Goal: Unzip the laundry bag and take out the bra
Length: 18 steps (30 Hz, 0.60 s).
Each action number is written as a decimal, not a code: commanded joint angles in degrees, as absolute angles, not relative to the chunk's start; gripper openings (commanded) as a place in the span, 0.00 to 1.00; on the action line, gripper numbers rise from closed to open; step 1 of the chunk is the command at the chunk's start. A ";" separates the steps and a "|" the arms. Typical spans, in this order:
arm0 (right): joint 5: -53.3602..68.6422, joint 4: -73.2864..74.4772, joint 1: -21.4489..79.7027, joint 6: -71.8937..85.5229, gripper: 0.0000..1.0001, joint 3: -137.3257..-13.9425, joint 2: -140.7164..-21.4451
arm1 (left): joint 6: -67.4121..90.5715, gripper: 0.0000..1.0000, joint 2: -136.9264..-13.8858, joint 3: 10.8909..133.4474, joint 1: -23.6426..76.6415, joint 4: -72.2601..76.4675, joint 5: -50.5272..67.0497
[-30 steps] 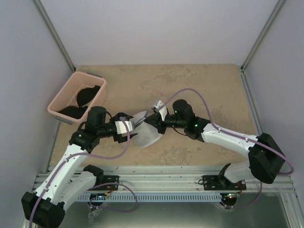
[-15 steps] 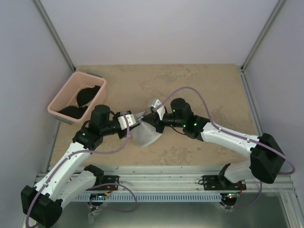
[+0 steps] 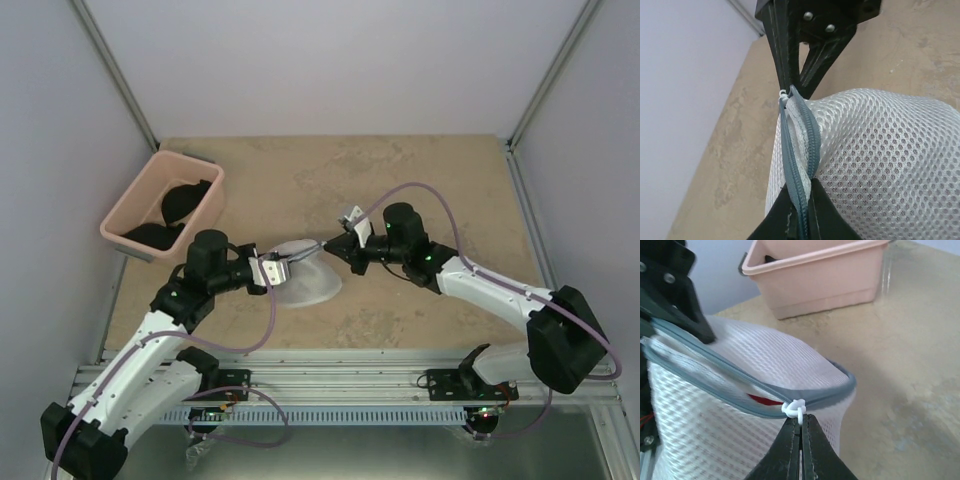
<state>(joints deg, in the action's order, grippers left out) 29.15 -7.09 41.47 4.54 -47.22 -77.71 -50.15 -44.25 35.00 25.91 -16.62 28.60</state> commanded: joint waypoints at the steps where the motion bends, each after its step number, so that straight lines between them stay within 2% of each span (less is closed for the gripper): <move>1: 29.50 -9.37 34.67 5.40 0.00 -44.56 -77.31 | -57.71 0.00 -42.47 34.20 25.66 -19.01 29.66; 6: 32.66 -10.79 31.16 5.32 0.01 -44.35 -79.81 | -64.40 0.00 -42.10 33.37 25.75 -21.47 30.05; 16: 32.15 -14.16 32.70 7.52 0.00 -44.90 -81.68 | -67.18 0.00 -46.87 27.40 25.14 -13.32 18.92; 17: 32.06 -15.50 33.76 8.19 0.00 -44.10 -81.93 | -67.30 0.02 -47.16 26.74 24.68 -13.78 18.93; 18: 31.66 -16.52 34.97 8.59 0.01 -43.29 -82.16 | -67.74 0.15 -47.30 26.35 24.40 -14.97 19.35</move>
<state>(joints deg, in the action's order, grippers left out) 38.11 -11.38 34.59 5.87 -45.12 -81.65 -66.24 -46.00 29.69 26.52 -10.72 26.94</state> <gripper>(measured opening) 0.006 0.034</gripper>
